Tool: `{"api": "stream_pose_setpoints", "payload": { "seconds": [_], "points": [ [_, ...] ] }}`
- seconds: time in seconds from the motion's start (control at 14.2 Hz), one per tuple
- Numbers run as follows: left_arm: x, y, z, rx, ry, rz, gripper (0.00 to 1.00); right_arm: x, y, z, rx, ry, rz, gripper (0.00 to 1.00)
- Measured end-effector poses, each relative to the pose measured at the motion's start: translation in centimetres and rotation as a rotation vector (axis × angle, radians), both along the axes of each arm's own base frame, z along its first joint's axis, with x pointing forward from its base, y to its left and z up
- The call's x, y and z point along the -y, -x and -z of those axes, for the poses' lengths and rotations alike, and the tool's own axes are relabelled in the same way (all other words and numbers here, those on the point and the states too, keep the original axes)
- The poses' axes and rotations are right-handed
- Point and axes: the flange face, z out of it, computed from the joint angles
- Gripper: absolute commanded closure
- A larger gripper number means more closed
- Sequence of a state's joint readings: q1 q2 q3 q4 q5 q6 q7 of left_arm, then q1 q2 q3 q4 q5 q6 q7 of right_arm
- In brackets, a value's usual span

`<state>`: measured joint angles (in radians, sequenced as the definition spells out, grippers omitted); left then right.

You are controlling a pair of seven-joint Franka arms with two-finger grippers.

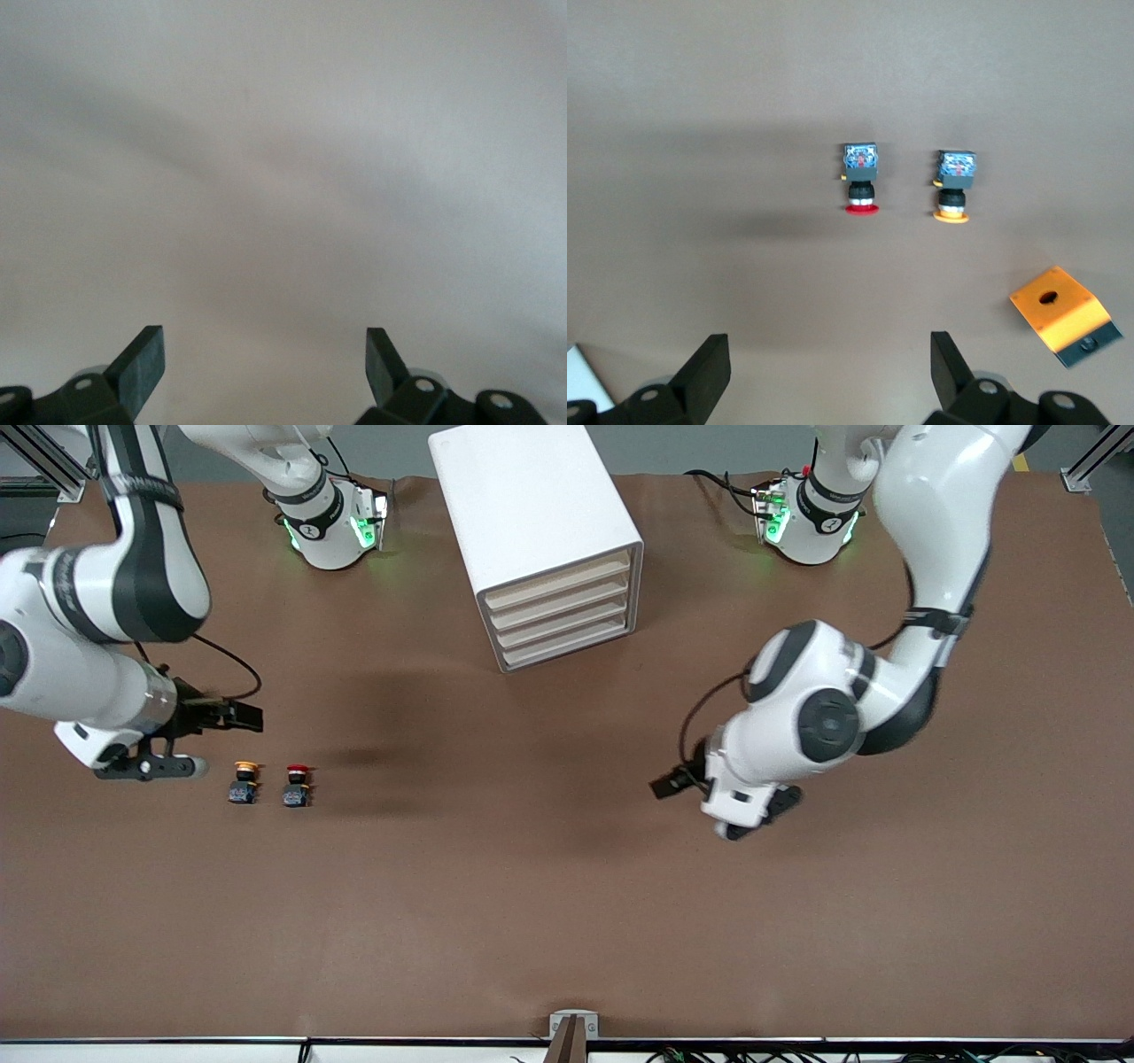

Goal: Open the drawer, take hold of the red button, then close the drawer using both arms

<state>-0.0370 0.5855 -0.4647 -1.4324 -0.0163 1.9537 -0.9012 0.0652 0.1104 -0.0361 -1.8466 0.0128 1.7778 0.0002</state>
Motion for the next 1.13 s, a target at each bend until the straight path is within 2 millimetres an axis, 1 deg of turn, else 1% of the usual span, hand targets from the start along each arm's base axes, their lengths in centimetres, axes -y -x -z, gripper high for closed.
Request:
{"api": "stream_pose_setpoints", "payload": {
  "seconds": [0.14, 0.28, 0.42, 0.49, 0.64, 0.78, 0.99, 1.13],
  "points": [
    [-4.8, -1.9, -1.6, 0.049, 0.005, 0.018, 0.00, 0.5, 1.2, -2.8, 0.014, -0.004, -0.008, 0.00],
    [-8.9, -2.9, -3.5, 0.090, 0.000, 0.030, 0.00, 1.3, 2.0, -5.2, 0.023, -0.005, -0.003, 0.00],
    [-11.6, -3.1, -5.7, 0.122, -0.060, 0.037, 0.00, 2.1, 2.1, -7.7, 0.037, -0.004, 0.004, 0.00],
    [-12.5, -3.0, -6.9, 0.145, -0.101, 0.045, 0.00, 2.6, 2.1, -8.9, 0.044, -0.004, 0.005, 0.00],
    [-13.9, -2.2, -9.8, 0.170, -0.166, 0.070, 0.00, 3.5, 2.1, -11.2, 0.058, -0.007, -0.009, 0.00],
    [-16.1, -1.3, -13.0, 0.183, -0.196, 0.097, 0.00, 4.3, 2.0, -12.8, 0.082, -0.010, -0.030, 0.00],
    [-19.8, 0.7, -17.5, 0.184, -0.238, 0.132, 0.00, 4.4, 1.7, -15.2, 0.128, -0.009, -0.044, 0.00],
    [-21.2, 2.1, -19.9, 0.184, -0.259, 0.174, 0.00, 4.5, 1.6, -16.8, 0.158, -0.007, -0.043, 0.00]
  ]
}}
